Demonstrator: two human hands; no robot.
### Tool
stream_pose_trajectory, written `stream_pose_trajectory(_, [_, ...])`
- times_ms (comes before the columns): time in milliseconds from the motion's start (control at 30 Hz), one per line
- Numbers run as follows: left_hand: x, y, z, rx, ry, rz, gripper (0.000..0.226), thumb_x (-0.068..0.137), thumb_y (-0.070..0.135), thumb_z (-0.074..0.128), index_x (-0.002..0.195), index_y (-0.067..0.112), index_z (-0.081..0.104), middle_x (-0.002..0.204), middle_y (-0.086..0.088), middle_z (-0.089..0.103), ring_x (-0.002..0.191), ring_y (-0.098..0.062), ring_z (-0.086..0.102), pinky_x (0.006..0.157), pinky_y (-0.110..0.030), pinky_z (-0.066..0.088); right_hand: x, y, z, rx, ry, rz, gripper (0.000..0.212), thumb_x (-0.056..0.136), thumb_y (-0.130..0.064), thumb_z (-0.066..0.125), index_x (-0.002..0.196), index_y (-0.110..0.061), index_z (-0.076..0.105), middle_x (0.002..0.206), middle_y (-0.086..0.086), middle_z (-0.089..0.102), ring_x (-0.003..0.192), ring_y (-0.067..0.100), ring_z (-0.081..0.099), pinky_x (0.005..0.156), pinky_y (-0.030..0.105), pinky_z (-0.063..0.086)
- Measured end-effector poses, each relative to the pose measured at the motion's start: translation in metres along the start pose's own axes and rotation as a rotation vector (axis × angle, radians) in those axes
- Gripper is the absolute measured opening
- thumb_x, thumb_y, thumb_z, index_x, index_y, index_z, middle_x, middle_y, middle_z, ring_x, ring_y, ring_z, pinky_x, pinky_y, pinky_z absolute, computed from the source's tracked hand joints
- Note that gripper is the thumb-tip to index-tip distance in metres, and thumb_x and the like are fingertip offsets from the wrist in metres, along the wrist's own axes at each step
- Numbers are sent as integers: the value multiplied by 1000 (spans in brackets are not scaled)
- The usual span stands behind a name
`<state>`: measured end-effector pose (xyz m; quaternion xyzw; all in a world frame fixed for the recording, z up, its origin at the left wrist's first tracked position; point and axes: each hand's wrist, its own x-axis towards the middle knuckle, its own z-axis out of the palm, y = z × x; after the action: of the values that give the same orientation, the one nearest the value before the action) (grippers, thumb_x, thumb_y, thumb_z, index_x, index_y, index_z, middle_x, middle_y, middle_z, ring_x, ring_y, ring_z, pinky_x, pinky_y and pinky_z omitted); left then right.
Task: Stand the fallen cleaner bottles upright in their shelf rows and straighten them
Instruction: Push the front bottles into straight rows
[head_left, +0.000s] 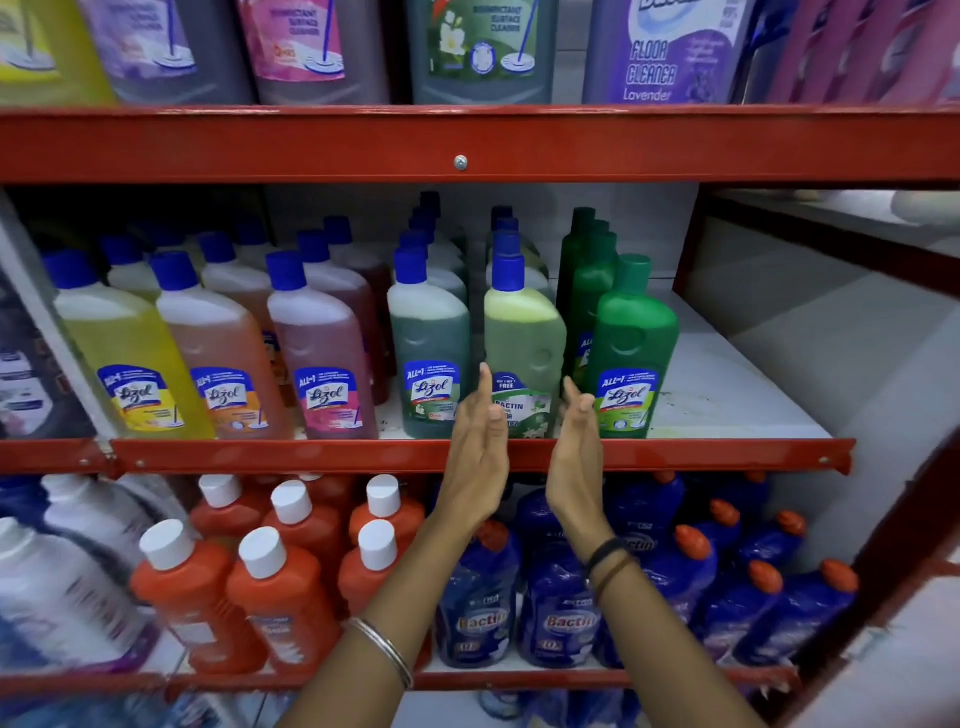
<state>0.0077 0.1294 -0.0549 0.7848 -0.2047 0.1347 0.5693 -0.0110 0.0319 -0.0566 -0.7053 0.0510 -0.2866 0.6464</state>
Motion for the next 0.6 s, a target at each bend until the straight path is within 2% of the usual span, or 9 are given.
stream_pose_trajectory(67, [-5,-4,-8,-27,221,37,72,77,75,9,136,38,25,145,1,29,133,-4,26,111,-24,22,-15,3,13,-17,146,-138,92,77,-80,11,133,-17,47,133,3,49,123,14,48,105,32,38])
stream_pose_trajectory(100, [-7,-6,-14,-40,322,54,68,79,73,10,134,37,28,142,0,30,131,-3,27,108,-16,21,-22,4,20,-1,148,-184,85,81,-76,13,129,-16,50,129,3,51,120,15,50,105,36,41])
stream_pose_trajectory(167, [-4,-7,-28,-58,385,18,72,79,72,11,138,33,22,147,-5,21,132,-2,19,104,-5,13,-33,1,38,24,-11,-201,85,81,-76,15,128,-16,51,131,5,53,123,13,49,107,38,40])
stream_pose_trajectory(200, [-1,-7,-33,-62,366,-16,78,76,74,9,140,31,16,151,-7,15,134,-3,14,105,-8,9,-34,0,45,6,-119,-178,91,78,-80,13,133,-16,48,137,5,50,129,12,45,111,35,36])
stream_pose_trajectory(267, [9,-12,-44,-30,297,-39,90,69,81,2,142,30,6,154,-10,10,140,-11,9,111,-23,8,-28,-4,61,-93,-264,-92,109,66,-89,6,145,-18,29,155,3,31,143,11,25,118,27,18])
stream_pose_trajectory(300, [13,-15,-49,-1,260,-34,91,67,82,0,142,30,2,155,-11,10,142,-17,9,114,-30,8,-24,-8,68,-143,-293,-45,116,60,-92,4,149,-18,18,159,2,19,146,10,15,116,24,10])
stream_pose_trajectory(367, [17,-23,-56,57,202,-9,86,69,80,0,141,34,-3,155,-10,13,142,-21,13,116,-35,12,-15,-16,78,-208,-299,24,124,53,-94,0,151,-18,6,161,1,8,148,13,7,113,24,5])
stream_pose_trajectory(467, [16,-31,-65,109,126,-6,75,72,78,1,137,44,-9,153,-10,19,139,-21,21,114,-37,19,-7,-21,84,-241,-274,67,116,59,-87,1,151,-16,4,161,5,10,148,19,10,116,30,8])
stream_pose_trajectory(600, [8,-32,-73,146,95,-17,66,71,79,-1,131,54,-14,143,-15,34,128,-23,37,110,-42,30,-9,-20,80,-246,-246,28,115,61,-88,0,150,-17,17,158,6,23,146,19,21,119,34,13])
